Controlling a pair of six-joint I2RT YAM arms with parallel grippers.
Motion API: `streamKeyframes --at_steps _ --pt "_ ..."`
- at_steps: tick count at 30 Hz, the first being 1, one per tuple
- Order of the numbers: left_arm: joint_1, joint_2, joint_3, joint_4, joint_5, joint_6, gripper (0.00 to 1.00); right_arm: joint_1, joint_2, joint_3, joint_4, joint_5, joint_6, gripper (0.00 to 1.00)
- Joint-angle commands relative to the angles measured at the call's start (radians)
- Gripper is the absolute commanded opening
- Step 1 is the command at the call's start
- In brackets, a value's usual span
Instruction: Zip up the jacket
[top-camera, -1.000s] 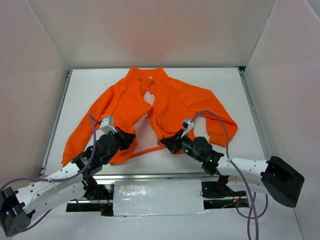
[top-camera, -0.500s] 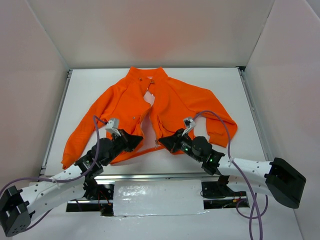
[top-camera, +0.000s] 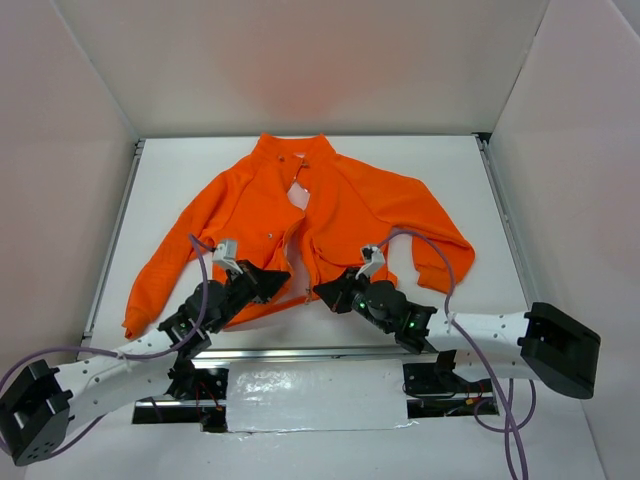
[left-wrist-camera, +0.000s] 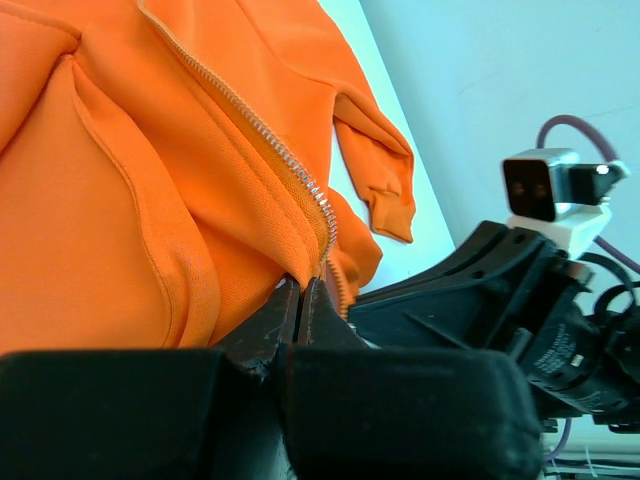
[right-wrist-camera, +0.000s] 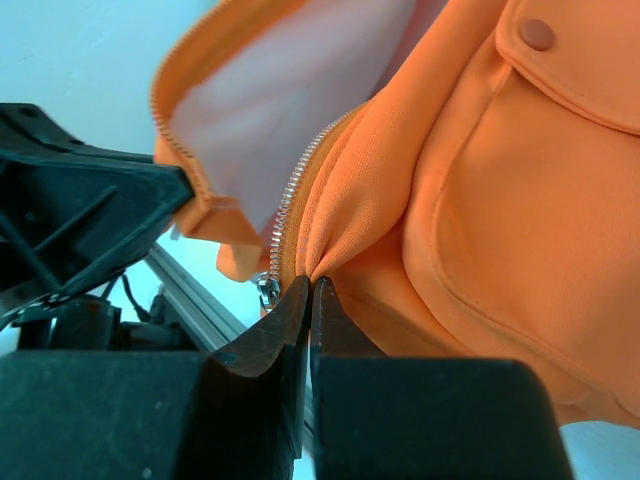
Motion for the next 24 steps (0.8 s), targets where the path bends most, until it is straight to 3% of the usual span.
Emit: streamKeyframes --at_steps 1,14,24 --pt "-0.01 0.008 0.001 0.123 0.032 -0.027 0.0 0.013 0.027 0.05 0.009 0.048 0.022 0.0" --pt "-0.013 -0.008 -0.028 0.04 0.086 -0.111 0.0 0.03 0.061 0.087 -0.035 0.085 0.016 0.0" --pt "-0.014 0.031 -0.027 0.08 0.109 -0.114 0.0 0.03 0.09 0.105 -0.026 0.065 0.013 0.0"
